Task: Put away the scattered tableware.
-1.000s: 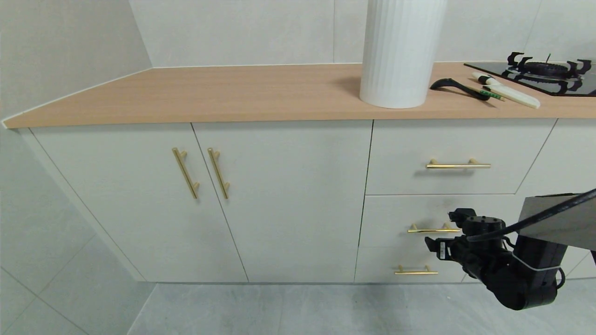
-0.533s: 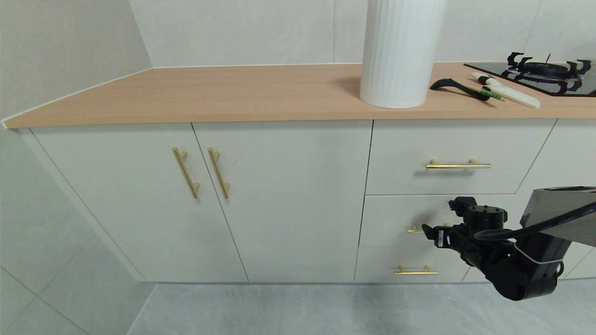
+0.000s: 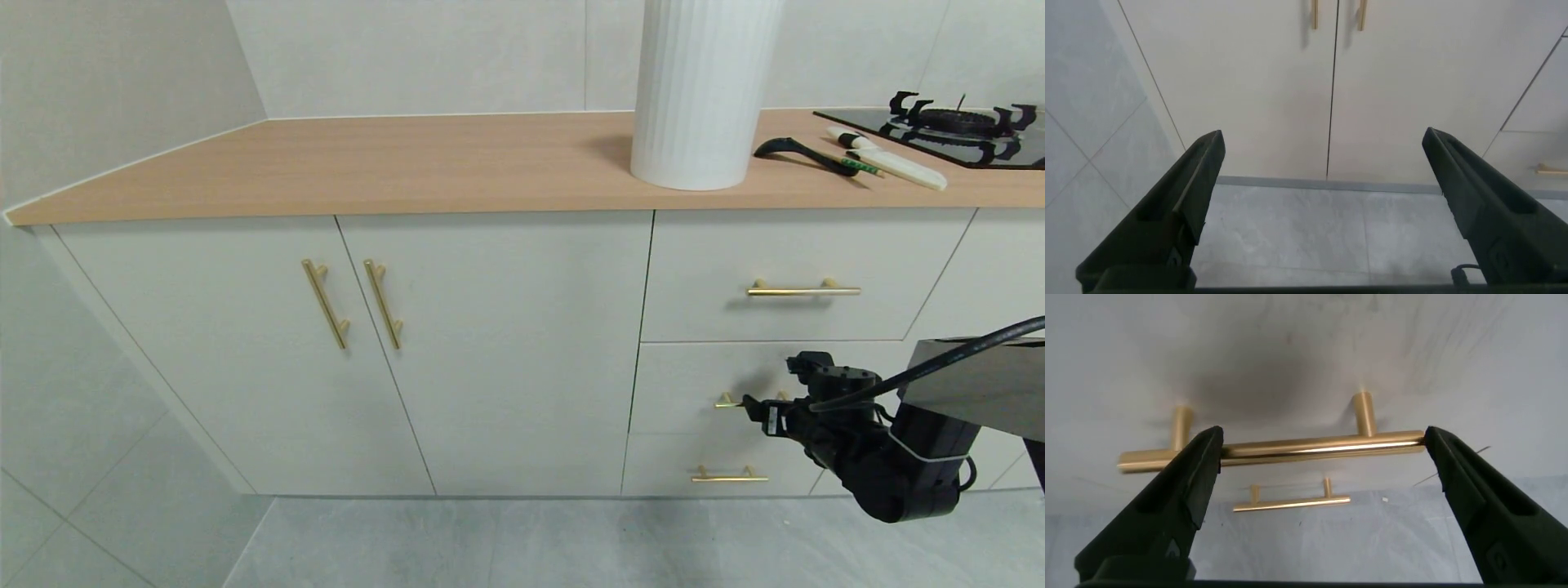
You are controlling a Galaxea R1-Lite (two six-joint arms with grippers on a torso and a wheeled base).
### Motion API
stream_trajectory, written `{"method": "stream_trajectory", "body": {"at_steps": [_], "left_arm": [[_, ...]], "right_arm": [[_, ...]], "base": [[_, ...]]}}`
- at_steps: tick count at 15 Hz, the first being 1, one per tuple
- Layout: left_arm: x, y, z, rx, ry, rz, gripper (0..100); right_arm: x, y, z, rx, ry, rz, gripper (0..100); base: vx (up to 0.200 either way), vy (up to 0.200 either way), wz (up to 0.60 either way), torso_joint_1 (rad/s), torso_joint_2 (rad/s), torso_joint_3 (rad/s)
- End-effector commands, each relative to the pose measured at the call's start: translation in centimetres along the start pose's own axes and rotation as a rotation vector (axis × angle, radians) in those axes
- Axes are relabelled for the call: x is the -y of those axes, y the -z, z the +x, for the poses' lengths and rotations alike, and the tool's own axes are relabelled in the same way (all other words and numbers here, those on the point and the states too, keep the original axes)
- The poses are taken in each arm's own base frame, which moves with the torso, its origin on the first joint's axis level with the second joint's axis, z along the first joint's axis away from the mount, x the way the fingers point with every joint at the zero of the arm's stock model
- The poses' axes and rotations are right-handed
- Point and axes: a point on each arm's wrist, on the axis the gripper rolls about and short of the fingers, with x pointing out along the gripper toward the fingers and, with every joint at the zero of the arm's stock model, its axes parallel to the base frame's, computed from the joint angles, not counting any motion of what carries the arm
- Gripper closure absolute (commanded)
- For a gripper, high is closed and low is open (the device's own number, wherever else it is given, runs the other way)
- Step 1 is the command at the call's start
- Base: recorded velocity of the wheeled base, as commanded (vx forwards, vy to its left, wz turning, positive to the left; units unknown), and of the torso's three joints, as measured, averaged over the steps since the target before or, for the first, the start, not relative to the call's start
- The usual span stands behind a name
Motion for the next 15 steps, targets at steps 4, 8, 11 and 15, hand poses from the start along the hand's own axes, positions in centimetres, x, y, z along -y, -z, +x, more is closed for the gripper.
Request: {"method": "stream_trajectory", "body": {"at_steps": [4,8,11,15], "left_arm": [[0.0,0.0,0.0,-0.001,0.0,0.0,0],[0.0,0.0,0.0,-0.001,0.001,0.0,0],[0.0,0.0,0.0,-0.001,0.0,0.0,0],[0.0,0.0,0.0,-0.001,0.001,0.0,0]], "right_arm": [[0.1,1.5,0.1,-0.065,0.001,-0.014,0],[0.1,1.6,-0.1,-0.091,0.001,-0.019,0],[0.1,1.7,-0.1,-0.094,0.001,-0.02,0],[0.2,1.5,-1.2,-0.122,-0.004,-0.027,0]], "base": [[0.0,0.0,0.0,0.0,0.0,0.0],[0.0,0.0,0.0,0.0,0.0,0.0],[0.0,0.0,0.0,0.0,0.0,0.0],[0.0,0.0,0.0,0.0,0.0,0.0]]}}
